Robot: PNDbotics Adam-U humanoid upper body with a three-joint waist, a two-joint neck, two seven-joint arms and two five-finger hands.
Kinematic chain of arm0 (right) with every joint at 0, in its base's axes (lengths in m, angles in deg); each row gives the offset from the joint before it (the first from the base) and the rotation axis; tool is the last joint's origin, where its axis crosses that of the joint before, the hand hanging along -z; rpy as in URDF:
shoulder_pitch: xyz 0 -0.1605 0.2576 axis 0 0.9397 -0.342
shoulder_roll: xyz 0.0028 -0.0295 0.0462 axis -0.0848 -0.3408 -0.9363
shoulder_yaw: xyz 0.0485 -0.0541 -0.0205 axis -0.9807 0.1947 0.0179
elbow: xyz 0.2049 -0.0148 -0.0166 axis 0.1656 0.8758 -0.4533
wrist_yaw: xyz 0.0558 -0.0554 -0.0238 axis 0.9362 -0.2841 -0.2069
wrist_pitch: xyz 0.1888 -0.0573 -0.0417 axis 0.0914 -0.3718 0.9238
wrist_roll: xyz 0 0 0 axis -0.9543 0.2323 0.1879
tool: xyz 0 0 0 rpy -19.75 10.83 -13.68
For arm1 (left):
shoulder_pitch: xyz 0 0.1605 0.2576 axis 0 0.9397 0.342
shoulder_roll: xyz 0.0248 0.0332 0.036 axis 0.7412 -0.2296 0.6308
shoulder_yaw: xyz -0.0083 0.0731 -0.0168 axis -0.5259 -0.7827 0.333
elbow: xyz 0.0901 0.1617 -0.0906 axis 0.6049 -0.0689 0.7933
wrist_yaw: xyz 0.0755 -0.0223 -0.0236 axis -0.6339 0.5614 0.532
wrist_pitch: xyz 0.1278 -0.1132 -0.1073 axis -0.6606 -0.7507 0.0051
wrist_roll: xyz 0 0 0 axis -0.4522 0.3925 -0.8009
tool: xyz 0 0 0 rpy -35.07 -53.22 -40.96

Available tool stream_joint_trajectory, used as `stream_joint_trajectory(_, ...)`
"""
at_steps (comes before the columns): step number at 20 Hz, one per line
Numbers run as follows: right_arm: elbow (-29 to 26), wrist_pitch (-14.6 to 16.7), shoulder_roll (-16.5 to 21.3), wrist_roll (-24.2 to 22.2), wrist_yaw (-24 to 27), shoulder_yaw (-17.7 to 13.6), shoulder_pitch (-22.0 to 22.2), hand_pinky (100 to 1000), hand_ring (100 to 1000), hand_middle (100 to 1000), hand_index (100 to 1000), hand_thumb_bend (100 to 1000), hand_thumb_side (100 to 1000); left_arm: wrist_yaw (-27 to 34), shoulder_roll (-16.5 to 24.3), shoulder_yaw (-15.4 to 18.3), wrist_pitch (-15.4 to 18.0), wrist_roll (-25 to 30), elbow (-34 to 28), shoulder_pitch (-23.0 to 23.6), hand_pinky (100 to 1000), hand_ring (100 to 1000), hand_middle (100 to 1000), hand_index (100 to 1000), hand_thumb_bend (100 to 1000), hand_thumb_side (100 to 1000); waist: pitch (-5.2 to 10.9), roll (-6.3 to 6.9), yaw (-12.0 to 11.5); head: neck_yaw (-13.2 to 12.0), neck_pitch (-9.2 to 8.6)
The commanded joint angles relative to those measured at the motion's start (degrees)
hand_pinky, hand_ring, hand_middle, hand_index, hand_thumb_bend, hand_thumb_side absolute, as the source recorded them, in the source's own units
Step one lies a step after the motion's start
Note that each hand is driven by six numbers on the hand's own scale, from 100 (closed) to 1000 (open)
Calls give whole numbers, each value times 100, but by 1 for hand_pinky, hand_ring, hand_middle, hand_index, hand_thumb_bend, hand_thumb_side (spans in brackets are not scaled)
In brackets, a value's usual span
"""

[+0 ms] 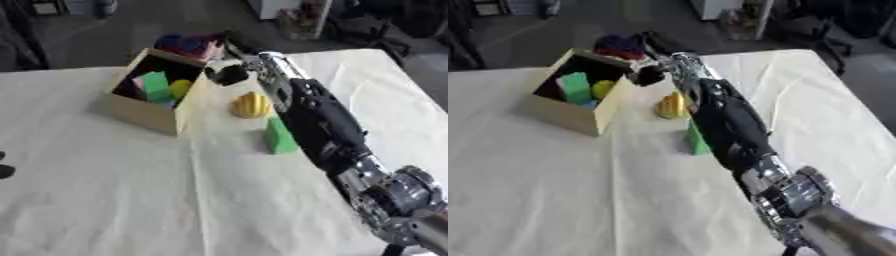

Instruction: Pick up objects on the table and place them in the box.

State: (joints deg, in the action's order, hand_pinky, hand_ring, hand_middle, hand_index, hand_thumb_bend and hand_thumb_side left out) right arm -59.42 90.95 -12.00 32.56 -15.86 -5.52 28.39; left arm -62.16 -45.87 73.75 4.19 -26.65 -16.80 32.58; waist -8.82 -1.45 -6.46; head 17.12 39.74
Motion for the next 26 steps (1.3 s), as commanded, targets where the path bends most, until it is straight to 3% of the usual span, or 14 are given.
stream_joint_trajectory(1, 152, -60, 273, -543, -85, -109, -57, 831, 857, 856, 960, 284, 439, -32, 92, 60, 13, -29, -64, -27, 733, 609, 625, 726, 704, 552, 100, 14, 23, -32, -4)
stream_joint_trajectory(7, 642, 13, 278, -1430, -713, -223, 45, 853, 878, 879, 964, 293, 441, -39, 84, 70, 20, -33, -64, -6, 734, 609, 624, 726, 704, 552, 125, 48, 44, -59, -24)
stream_joint_trajectory(12, 747, -1, 240, -1395, -1437, -229, 88, 857, 876, 871, 940, 296, 415, -40, 70, 70, 21, -36, -62, 0, 733, 608, 624, 727, 705, 552, 130, 54, 32, -63, -55)
stream_joint_trajectory(14, 772, -12, 209, -1227, -1690, -247, 110, 840, 850, 840, 908, 289, 388, -43, 66, 75, 20, -42, -58, 5, 734, 608, 624, 727, 706, 552, 128, 54, 27, -65, -62)
stream_joint_trajectory(16, 786, -57, 172, -923, -1878, -276, 136, 785, 761, 726, 781, 266, 327, -45, 60, 76, 17, -47, -53, 8, 734, 608, 624, 727, 705, 552, 124, 55, 20, -66, -67)
stream_joint_trajectory(18, 821, -93, 140, -567, -2014, -289, 164, 785, 761, 726, 781, 266, 327, -44, 58, 76, 17, -49, -53, 8, 734, 608, 624, 727, 705, 552, 121, 56, 15, -63, -74)
stream_joint_trajectory(19, 786, -96, 130, -357, -2043, -297, 160, 737, 664, 580, 610, 219, 251, -44, 59, 78, 18, -51, -56, 8, 734, 608, 623, 728, 704, 552, 120, 57, 12, -68, -71)
stream_joint_trajectory(20, 724, -102, 122, -98, -2051, -304, 160, 723, 632, 533, 534, 205, 228, -43, 60, 80, 19, -52, -58, 9, 734, 608, 623, 727, 704, 551, 121, 57, 11, -70, -68)
stream_joint_trajectory(23, 483, -126, 107, 599, -1786, -330, 114, 705, 602, 500, 484, 208, 226, -39, 57, 81, 18, -54, -56, 10, 735, 608, 623, 727, 705, 551, 128, 49, 8, -65, -64)
stream_joint_trajectory(26, 270, -165, 98, 929, -1169, -314, 10, 687, 575, 479, 465, 201, 244, -37, 58, 81, 20, -52, -57, 7, 735, 608, 622, 727, 706, 551, 138, 42, -5, -60, -67)
